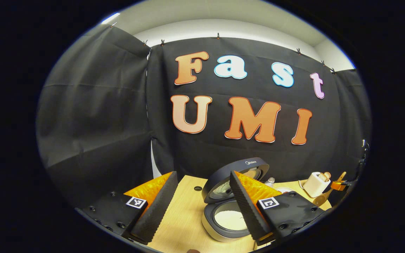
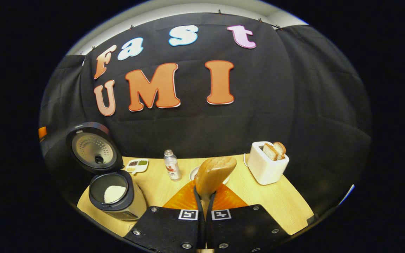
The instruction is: Close the left gripper, press the button to open the rice cooker; take a wooden spoon from the chopstick holder with the right hand, scoop a spoonful of rice and pour it into the rice cooker, then put the wooden spoon back into the chopstick holder.
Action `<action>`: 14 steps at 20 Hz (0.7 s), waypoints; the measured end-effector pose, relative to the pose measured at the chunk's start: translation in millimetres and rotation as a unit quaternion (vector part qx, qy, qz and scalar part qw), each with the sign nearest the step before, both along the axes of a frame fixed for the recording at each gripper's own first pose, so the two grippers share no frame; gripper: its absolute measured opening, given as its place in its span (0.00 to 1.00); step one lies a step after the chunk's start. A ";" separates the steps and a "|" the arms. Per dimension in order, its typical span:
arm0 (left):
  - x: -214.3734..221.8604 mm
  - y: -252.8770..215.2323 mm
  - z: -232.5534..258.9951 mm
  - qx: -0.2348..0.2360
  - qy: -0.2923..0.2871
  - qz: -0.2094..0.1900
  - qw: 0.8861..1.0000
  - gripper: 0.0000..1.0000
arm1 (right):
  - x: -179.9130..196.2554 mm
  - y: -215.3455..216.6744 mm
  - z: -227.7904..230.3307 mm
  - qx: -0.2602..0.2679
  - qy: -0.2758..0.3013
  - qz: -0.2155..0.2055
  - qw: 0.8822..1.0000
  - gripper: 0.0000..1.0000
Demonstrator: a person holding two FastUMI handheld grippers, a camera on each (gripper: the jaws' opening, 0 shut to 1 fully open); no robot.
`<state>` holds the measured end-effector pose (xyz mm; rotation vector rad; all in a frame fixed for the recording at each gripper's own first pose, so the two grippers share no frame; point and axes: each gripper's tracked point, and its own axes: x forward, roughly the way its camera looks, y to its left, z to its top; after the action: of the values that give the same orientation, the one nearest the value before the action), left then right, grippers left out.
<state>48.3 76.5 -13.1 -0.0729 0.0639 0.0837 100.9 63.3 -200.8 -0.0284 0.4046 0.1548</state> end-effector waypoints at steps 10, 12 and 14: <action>-8.3 -5.0 -6.8 0.009 0.013 0.011 1.000 1.00 | -7.1 -36.9 -101.2 0.024 0.070 -0.045 0.996 0.00; -8.3 -4.5 -10.1 0.011 0.017 0.013 1.000 1.00 | -8.4 -38.2 -121.7 0.038 0.086 -0.049 0.994 0.00; -8.5 -4.6 -13.0 0.010 0.022 0.014 1.000 1.00 | -9.8 -37.6 -138.9 0.053 0.102 -0.051 0.992 0.00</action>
<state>39.8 71.9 -26.1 -0.0521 0.1060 0.1135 91.2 25.7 -339.7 0.1129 0.5994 0.0776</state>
